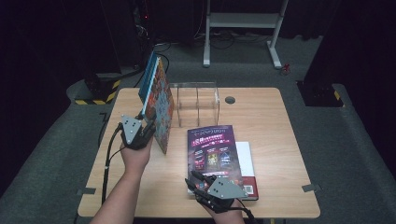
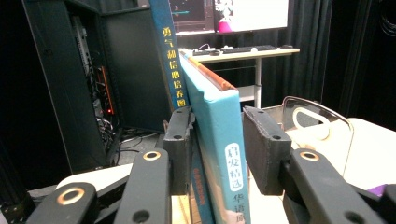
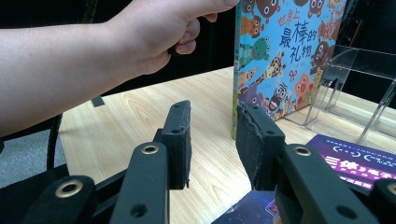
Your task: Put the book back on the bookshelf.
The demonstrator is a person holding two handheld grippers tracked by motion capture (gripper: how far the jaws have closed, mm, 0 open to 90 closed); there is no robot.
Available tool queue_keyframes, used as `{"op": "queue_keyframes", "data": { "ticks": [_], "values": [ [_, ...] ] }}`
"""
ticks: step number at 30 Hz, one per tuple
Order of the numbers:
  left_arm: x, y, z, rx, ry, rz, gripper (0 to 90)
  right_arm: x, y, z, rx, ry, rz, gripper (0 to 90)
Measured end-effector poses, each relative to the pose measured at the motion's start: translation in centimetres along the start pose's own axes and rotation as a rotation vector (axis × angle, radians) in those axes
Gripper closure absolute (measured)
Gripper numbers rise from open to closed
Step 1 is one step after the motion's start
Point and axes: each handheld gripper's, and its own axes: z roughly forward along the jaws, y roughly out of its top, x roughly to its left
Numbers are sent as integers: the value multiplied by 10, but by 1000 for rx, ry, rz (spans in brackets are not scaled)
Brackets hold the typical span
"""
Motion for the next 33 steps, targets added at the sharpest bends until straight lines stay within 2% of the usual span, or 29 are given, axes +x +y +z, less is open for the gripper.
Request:
{"op": "queue_keyframes", "data": {
  "ticks": [8, 24, 33],
  "values": [
    [0, 0, -2, -1, 1, 2, 642, 0, 0, 0, 1, -2, 0, 653],
    [2, -1, -9, 8, 4, -20, 636, 1, 0, 1, 1, 1, -2, 653],
    [5, -1, -15, 28, -10, -49, 592, 1, -1, 2, 7, 2, 4, 647]
  ]
}}
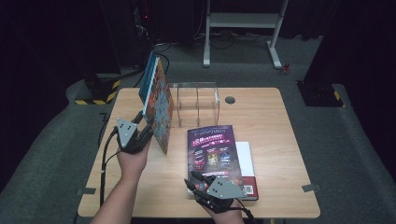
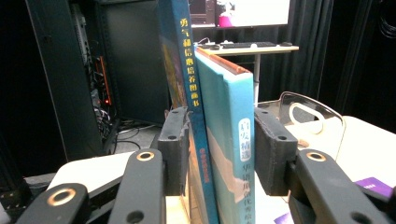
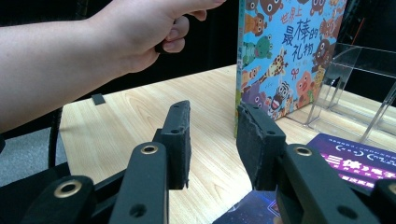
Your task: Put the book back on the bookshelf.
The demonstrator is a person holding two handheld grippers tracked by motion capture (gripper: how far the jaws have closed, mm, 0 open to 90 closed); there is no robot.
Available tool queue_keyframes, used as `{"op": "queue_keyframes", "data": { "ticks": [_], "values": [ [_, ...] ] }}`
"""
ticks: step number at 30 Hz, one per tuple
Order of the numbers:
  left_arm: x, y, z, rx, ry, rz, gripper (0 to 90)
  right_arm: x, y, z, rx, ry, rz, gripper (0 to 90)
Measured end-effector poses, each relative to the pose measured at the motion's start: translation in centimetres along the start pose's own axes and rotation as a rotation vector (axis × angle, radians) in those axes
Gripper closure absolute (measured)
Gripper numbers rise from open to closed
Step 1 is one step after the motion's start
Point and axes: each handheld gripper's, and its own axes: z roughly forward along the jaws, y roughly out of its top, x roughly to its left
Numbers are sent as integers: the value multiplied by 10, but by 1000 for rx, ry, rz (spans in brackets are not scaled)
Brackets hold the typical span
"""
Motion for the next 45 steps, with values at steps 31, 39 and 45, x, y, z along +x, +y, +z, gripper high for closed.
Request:
{"op": "queue_keyframes", "data": {
  "ticks": [31, 39, 45],
  "values": [
    [16, -39, -38, 149, -92, 6, 439, 1, -2, 4, 20, 8, 0, 640],
    [13, -59, -44, 230, -130, -3, 423, 1, -2, 4, 23, 10, 0, 640],
    [3, -75, -46, 281, -177, 6, 409, 1, -3, 5, 25, 12, 1, 638]
  ]
}}
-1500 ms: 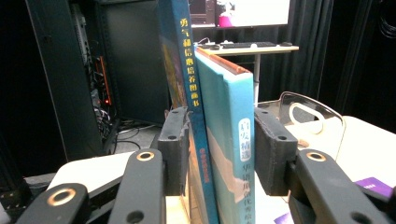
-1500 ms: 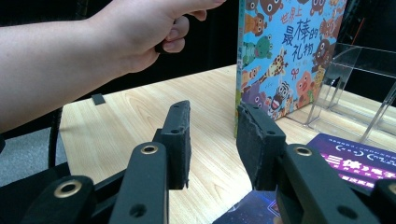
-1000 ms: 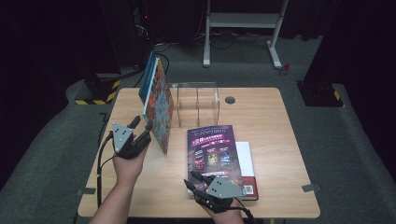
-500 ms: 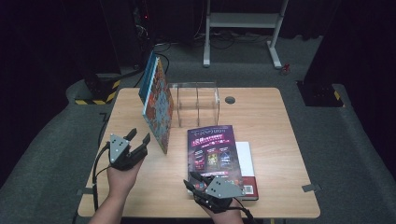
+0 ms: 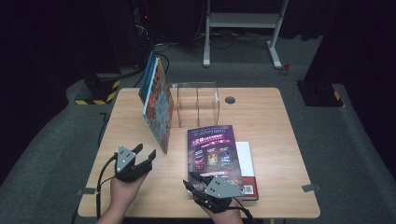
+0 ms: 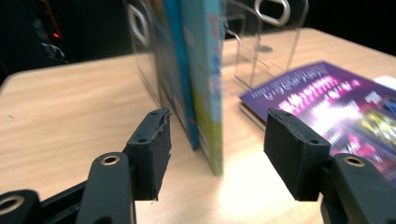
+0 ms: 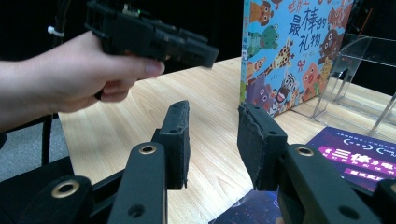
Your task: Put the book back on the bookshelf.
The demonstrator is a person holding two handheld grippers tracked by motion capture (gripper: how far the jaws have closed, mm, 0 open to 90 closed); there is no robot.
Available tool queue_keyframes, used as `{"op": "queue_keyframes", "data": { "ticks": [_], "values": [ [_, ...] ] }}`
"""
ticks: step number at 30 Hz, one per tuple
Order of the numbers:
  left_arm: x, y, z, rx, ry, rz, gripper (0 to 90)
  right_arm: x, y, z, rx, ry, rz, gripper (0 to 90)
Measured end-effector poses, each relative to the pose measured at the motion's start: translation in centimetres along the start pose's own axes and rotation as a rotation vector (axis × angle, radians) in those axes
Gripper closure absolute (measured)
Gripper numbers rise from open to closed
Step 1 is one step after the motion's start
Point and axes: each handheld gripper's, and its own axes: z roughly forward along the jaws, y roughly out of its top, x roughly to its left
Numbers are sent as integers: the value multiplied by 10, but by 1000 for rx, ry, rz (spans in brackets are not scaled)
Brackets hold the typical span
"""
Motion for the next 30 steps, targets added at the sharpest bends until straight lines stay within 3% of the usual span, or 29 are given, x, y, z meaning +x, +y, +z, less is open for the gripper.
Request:
{"op": "queue_keyframes", "data": {
  "ticks": [14, 19, 29, 30],
  "values": [
    [-27, -40, 19, 154, -86, 51, 363, 0, -1, 1, 8, 6, -4, 635],
    [-34, -46, 26, 198, -124, 62, 360, -1, -2, 1, 16, 9, -1, 626],
    [-36, -50, 30, 211, -146, 63, 470, -7, -5, 2, 48, 1, 23, 597],
    [-37, -50, 30, 207, -139, 86, 479, -9, -7, 2, 62, -10, 31, 584]
  ]
}}
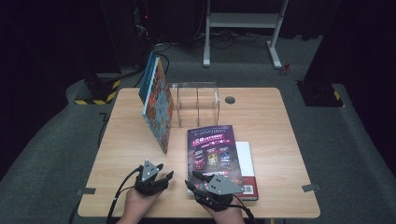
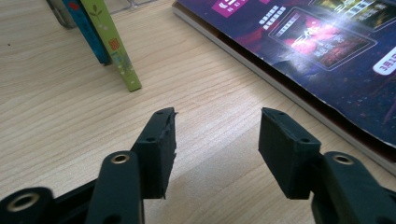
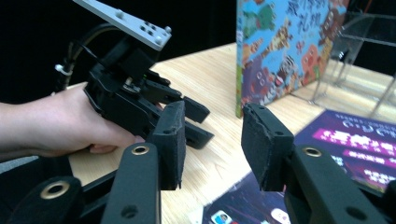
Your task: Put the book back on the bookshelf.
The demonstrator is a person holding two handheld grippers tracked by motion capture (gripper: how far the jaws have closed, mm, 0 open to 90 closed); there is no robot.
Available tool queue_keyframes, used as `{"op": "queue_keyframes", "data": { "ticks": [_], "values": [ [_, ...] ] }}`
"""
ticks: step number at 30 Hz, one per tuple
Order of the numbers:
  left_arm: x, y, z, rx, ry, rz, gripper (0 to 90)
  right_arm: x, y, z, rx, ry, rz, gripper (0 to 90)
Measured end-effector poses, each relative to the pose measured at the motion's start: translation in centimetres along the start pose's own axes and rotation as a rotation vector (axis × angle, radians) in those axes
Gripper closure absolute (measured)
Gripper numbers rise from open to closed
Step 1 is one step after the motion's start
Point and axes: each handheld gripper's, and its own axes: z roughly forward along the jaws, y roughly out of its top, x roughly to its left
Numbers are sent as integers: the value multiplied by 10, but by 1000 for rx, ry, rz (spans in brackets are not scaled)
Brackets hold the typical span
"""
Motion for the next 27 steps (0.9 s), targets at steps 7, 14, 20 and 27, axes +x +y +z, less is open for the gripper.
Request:
{"op": "queue_keyframes", "data": {
  "ticks": [7, 14, 20, 27],
  "values": [
    [0, 3, 0, -31, -21, 3, 508, -11, -4, -2, 58, -60, 13, 535],
    [-4, 8, 3, -35, -10, 32, 465, -33, -12, -11, 121, -125, 62, 519],
    [-7, 13, 7, -27, -18, 34, 453, -46, -17, -24, 131, -181, 99, 518],
    [-19, 21, 13, -9, -40, 68, 442, -56, -24, -39, 148, -242, 126, 489]
  ]
}}
